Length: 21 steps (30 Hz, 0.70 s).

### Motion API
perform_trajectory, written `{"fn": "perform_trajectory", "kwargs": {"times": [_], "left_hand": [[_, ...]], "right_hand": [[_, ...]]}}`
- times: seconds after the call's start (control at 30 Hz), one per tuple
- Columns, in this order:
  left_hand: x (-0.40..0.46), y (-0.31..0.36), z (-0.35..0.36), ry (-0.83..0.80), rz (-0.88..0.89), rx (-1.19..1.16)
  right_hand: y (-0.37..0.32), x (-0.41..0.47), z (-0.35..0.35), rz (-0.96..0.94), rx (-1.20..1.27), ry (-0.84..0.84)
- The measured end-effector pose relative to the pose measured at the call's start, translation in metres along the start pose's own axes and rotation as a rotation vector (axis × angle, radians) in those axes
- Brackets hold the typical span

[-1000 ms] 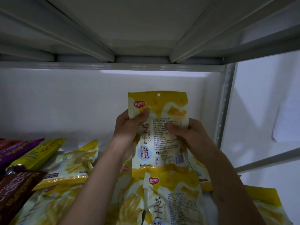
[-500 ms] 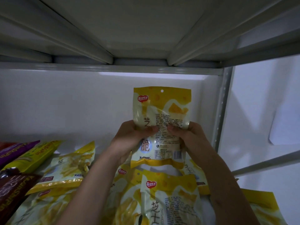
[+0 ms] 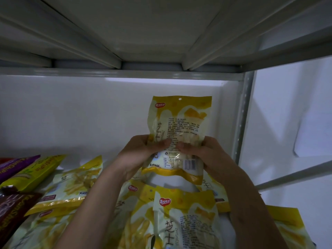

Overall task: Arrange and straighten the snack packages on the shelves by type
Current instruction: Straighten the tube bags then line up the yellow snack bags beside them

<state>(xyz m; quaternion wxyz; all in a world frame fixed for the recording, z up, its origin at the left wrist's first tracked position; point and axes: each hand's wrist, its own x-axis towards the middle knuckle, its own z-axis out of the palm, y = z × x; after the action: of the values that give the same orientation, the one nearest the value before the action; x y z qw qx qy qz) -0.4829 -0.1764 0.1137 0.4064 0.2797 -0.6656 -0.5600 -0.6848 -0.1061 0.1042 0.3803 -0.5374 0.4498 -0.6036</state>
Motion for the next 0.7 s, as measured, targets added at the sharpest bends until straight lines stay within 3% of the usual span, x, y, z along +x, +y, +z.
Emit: {"fn": "perform_trajectory", "kwargs": {"times": [0.2, 0.3, 0.43, 0.57, 0.7], "left_hand": [[0.006, -0.003, 0.003, 0.127, 0.074, 0.170], [0.004, -0.002, 0.009, 0.166, 0.073, 0.123], [0.003, -0.002, 0.009, 0.133, 0.069, 0.087], [0.000, -0.001, 0.004, -0.041, 0.003, 0.082], [0.000, -0.004, 0.009, 0.015, 0.014, 0.124]], "right_hand": [[0.002, 0.000, 0.000, 0.003, 0.001, -0.012], [0.000, 0.001, 0.004, 0.021, -0.016, -0.006], [0.005, 0.005, -0.001, 0.019, -0.088, 0.078], [0.007, 0.005, -0.006, 0.018, -0.025, 0.123], [0.007, 0.002, -0.008, 0.025, -0.027, 0.095]]}}
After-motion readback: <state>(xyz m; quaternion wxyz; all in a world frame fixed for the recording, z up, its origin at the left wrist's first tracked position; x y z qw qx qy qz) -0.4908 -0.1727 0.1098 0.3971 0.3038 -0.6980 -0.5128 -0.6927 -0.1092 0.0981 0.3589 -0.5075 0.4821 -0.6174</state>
